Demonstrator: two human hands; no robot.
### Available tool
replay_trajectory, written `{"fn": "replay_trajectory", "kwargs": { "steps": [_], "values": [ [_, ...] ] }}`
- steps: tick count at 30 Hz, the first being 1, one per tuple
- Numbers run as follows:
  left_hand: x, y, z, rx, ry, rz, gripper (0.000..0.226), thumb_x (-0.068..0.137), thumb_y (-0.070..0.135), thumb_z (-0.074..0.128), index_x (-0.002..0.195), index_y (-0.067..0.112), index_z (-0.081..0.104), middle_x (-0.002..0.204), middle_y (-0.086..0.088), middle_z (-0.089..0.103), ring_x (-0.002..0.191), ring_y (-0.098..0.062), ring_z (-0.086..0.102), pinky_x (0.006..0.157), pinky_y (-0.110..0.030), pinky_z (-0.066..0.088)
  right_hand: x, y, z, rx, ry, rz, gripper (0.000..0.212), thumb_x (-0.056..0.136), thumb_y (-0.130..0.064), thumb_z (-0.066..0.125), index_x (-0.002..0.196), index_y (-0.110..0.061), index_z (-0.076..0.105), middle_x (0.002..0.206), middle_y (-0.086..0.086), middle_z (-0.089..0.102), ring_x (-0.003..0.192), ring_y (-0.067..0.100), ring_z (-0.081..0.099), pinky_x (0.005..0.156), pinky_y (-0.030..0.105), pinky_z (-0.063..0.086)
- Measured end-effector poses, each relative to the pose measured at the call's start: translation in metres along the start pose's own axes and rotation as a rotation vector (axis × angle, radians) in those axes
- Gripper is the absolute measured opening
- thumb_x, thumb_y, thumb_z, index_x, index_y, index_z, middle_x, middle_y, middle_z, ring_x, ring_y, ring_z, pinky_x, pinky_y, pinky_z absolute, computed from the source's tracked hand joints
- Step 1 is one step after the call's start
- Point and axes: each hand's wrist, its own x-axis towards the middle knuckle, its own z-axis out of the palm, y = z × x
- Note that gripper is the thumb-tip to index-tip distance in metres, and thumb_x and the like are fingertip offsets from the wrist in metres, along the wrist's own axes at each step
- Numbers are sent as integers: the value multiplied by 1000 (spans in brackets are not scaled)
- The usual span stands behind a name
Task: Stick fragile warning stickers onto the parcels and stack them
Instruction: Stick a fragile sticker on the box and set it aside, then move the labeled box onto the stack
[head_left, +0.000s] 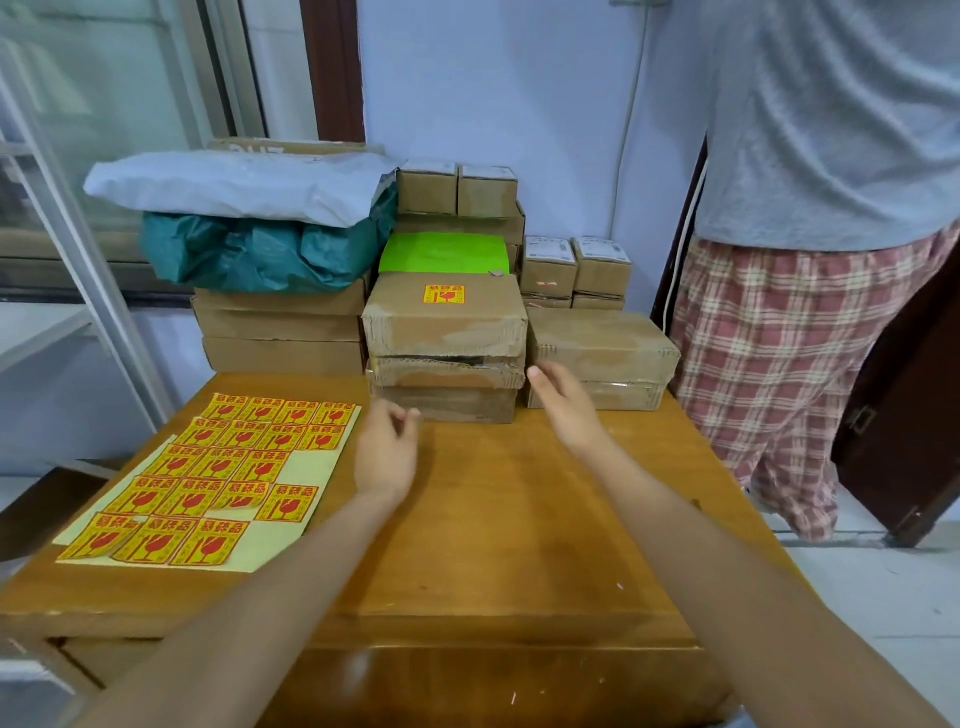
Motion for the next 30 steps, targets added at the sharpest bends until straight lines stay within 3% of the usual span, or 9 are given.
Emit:
{"fn": "replay_trajectory", "kwargs": {
  "steps": [3, 6, 9, 14, 19, 23, 27, 30],
  "values": [
    [-15, 11, 11, 129, -175, 159, 16, 97, 31, 50, 93, 15, 49, 91, -1, 60, 85, -22, 58, 66, -28, 38, -4, 13, -10, -173, 5, -12, 33, 99, -28, 47, 124, -7, 57, 122, 7, 59, 103, 11, 51, 74, 10, 36],
    [-20, 32, 24, 235, -335, 305, 25, 97, 35, 47, 110, 13, 52, 109, -1, 57, 97, -18, 56, 77, -30, 45, -3, 32, -23, -360, 11, -20, 21, 96, -17, 52, 109, -7, 65, 112, 8, 63, 103, 20, 58, 78, 18, 37],
    [-22, 57, 42, 338, -480, 447, 36, 98, 34, 44, 126, 11, 46, 129, -4, 50, 115, -20, 51, 90, -34, 46, -1, 47, -41, -463, 52, 32, 23, 94, -14, 51, 110, -8, 65, 113, 8, 63, 103, 25, 59, 83, 29, 46],
    [-22, 94, 71, 387, -571, 557, 44, 99, 30, 43, 138, 11, 35, 142, -5, 39, 125, -22, 45, 94, -34, 43, 2, 57, -74, -558, 168, 107, 14, 93, -11, 45, 97, -7, 58, 102, 8, 54, 95, 29, 54, 72, 35, 44],
    [-13, 116, 97, 273, -578, 494, 58, 95, 24, 49, 146, 13, 23, 153, -6, 19, 141, -24, 21, 110, -35, 29, 12, 64, -94, -583, 303, 173, 31, 93, -12, 48, 121, 3, 45, 131, 17, 37, 116, 32, 42, 85, 38, 42],
    [-7, 124, 113, 286, -551, 344, 70, 94, 25, 52, 149, 11, 11, 158, -12, -6, 146, -28, -4, 116, -39, 11, 25, 67, -103, -382, 390, 217, 57, 92, -14, 51, 141, 0, 27, 142, 19, 27, 131, 35, 29, 103, 41, 33],
    [2, 129, 126, 186, -486, 134, 75, 92, 25, 55, 149, 11, 8, 157, -13, 4, 144, -31, 8, 117, -41, 17, 42, 71, -109, -220, 331, 292, 76, 93, -21, 51, 152, -9, 4, 155, 14, 14, 141, 33, 19, 110, 44, 28],
    [5, 132, 134, 41, -424, 55, 72, 90, 23, 56, 147, 12, 13, 151, -12, 21, 138, -32, 22, 113, -41, 25, 51, 72, -111, -119, 269, 285, 83, 88, -26, 54, 153, -18, 2, 153, 11, 25, 137, 32, 32, 109, 48, 36]
  ]
}}
